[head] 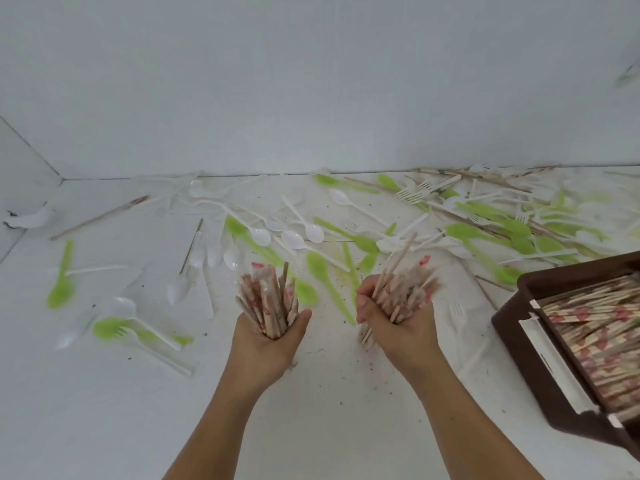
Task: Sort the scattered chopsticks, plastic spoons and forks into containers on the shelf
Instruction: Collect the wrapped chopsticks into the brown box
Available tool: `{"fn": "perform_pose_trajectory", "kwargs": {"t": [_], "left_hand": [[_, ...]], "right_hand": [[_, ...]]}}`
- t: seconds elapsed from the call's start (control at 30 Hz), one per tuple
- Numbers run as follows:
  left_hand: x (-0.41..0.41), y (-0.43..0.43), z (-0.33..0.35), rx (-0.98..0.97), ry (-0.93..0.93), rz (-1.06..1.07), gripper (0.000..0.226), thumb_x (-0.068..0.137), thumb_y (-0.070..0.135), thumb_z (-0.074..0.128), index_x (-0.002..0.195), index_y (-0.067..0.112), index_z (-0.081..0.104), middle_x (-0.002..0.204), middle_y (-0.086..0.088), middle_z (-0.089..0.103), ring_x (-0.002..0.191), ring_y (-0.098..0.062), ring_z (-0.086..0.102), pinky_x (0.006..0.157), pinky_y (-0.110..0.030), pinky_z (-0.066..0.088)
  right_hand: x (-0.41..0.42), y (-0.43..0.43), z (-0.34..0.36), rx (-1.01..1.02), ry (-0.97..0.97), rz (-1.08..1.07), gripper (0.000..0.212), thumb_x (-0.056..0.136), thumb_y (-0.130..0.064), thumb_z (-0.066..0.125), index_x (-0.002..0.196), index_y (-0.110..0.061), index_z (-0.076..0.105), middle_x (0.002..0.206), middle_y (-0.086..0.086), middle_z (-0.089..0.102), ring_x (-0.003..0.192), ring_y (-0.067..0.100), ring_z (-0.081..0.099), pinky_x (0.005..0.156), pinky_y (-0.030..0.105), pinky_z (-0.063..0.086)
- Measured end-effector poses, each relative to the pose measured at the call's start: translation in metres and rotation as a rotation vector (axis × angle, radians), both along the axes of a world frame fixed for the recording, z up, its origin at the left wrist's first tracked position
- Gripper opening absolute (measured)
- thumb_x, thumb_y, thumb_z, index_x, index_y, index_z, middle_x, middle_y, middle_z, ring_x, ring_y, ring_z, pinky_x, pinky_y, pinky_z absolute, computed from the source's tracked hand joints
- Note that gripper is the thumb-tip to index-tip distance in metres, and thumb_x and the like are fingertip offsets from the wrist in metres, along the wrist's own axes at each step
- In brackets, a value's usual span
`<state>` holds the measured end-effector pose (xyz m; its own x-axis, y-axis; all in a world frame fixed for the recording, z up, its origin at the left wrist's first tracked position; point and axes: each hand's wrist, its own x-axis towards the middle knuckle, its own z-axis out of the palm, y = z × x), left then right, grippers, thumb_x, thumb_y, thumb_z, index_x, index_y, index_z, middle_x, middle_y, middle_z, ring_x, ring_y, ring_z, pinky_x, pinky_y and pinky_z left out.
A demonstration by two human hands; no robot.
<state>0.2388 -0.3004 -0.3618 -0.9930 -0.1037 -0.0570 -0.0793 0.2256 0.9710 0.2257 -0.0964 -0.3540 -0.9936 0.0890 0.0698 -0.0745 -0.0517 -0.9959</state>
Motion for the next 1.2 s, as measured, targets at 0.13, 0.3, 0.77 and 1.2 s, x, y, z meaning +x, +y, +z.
{"fn": "perform_pose_trajectory", "kwargs": {"t": [0.13,0.3,0.77,1.2], "left_hand": [[-0.004,0.011,-0.008,0.013,-0.041,-0.001,0.043,0.088,0.029,0.080,0.066,0.007,0.051,0.056,-0.002,0.045,0.054,-0.012,0.045,0.057,-0.029,0.041],[0.002,0.018,0.001,0.054,0.089,0.000,0.023,0.089,0.011,0.079,0.078,-0.003,0.065,0.062,-0.005,0.063,0.052,-0.015,0.060,0.053,-0.022,0.050],[0.004,0.033,-0.024,-0.092,-0.126,-0.002,0.035,0.084,0.033,0.083,0.069,0.005,0.069,0.060,-0.009,0.069,0.050,-0.014,0.064,0.048,-0.024,0.051],[-0.015,0.089,0.053,-0.107,-0.145,-0.048,0.052,0.087,0.044,0.080,0.078,0.000,0.056,0.053,-0.008,0.053,0.043,-0.018,0.049,0.040,-0.031,0.046]], "right_hand": [[0.001,-0.014,0.001,0.012,-0.072,-0.021,0.017,0.087,-0.015,0.080,0.075,-0.014,0.068,0.065,-0.010,0.063,0.064,0.006,0.059,0.069,0.025,0.047],[0.005,-0.009,0.003,0.012,-0.053,-0.044,0.058,0.085,-0.041,0.080,0.059,-0.002,0.047,0.053,0.015,0.037,0.051,0.024,0.035,0.052,0.032,0.036],[0.016,0.008,-0.019,0.142,-0.296,-0.051,0.011,0.095,-0.015,0.074,0.084,-0.016,0.078,0.065,0.005,0.071,0.048,0.016,0.060,0.045,0.026,0.047],[0.018,0.067,0.057,-0.105,-0.292,-0.116,0.013,0.094,-0.005,0.071,0.087,-0.009,0.062,0.065,0.013,0.066,0.043,0.022,0.041,0.047,0.029,0.038]]}}
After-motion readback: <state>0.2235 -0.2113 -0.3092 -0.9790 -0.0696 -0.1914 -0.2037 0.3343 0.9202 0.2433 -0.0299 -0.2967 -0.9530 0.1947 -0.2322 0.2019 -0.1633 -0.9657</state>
